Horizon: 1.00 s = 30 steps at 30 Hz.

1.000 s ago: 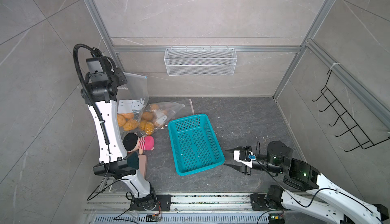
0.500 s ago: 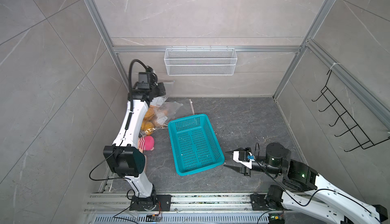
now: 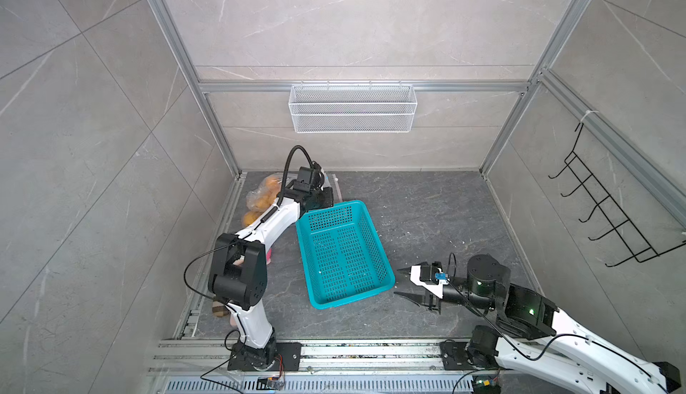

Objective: Put the potatoes into a zipper bag and zip it
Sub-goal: Place the zipper food storage bag in the zipper food storage bag, then reset both arms

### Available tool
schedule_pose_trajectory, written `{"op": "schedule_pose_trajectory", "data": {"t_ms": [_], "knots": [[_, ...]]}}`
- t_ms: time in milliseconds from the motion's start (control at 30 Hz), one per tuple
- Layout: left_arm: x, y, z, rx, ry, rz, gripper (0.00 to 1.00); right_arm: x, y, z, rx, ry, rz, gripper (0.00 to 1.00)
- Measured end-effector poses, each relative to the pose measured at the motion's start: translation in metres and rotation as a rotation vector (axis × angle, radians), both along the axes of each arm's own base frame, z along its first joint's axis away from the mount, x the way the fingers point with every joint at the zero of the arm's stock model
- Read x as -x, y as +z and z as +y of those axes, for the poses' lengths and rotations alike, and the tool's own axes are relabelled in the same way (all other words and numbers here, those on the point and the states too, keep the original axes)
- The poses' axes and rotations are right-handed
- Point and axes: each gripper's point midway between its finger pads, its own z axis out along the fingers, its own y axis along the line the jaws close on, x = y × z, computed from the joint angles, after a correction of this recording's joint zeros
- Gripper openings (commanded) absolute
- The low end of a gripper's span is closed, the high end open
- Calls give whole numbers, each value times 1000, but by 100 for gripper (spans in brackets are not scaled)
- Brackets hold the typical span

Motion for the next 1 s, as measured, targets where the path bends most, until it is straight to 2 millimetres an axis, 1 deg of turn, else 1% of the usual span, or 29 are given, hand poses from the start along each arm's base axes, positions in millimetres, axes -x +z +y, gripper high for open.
{"op": "schedule_pose_trajectory", "data": {"t_ms": [100, 133, 167, 200, 267, 367, 433, 500, 567, 600, 667, 700, 733, 800, 867, 967, 1000], "knots": [[5, 2, 0, 14, -8, -13, 67, -4, 0, -1, -13, -31, 10, 59], [11, 3, 2, 14, -8, -17, 86, -7, 0, -2, -19, -47, 12, 61], [17, 7, 5, 9, -7, -27, 99, -10, 1, -2, -26, -66, 16, 63], [25, 15, 10, 4, -1, -43, 100, -13, 2, -3, -37, -89, 15, 66], [39, 41, 20, 1, 20, -102, 100, -20, 4, -6, -55, -139, 15, 69], [63, 102, 38, 14, 50, -257, 100, -31, 9, -12, -87, -209, 2, 72], [84, 149, 51, 35, 76, -381, 100, -37, 13, -16, -105, -255, -9, 73], [105, 182, 64, 50, 104, -481, 100, -44, 17, -20, -122, -303, -18, 73], [125, 199, 79, 50, 145, -558, 100, -52, 23, -25, -142, -356, -32, 73], [133, 199, 87, 42, 168, -576, 100, -56, 26, -28, -152, -385, -39, 74], [146, 189, 104, 8, 229, -599, 100, -66, 29, -36, -169, -458, -54, 77], [151, 181, 114, -14, 263, -606, 100, -72, 29, -40, -175, -503, -63, 81], [156, 169, 125, -45, 306, -607, 100, -80, 28, -47, -181, -562, -72, 85], [163, 142, 144, -108, 386, -602, 100, -95, 21, -62, -179, -691, -97, 92], [168, 110, 164, -181, 466, -590, 100, -111, 7, -79, -169, -832, -123, 95], [175, 55, 188, -304, 556, -551, 100, -133, -24, -111, -153, -1043, -144, 95], [178, 36, 195, -352, 579, -535, 100, -140, -39, -123, -141, -1108, -143, 95]]}}
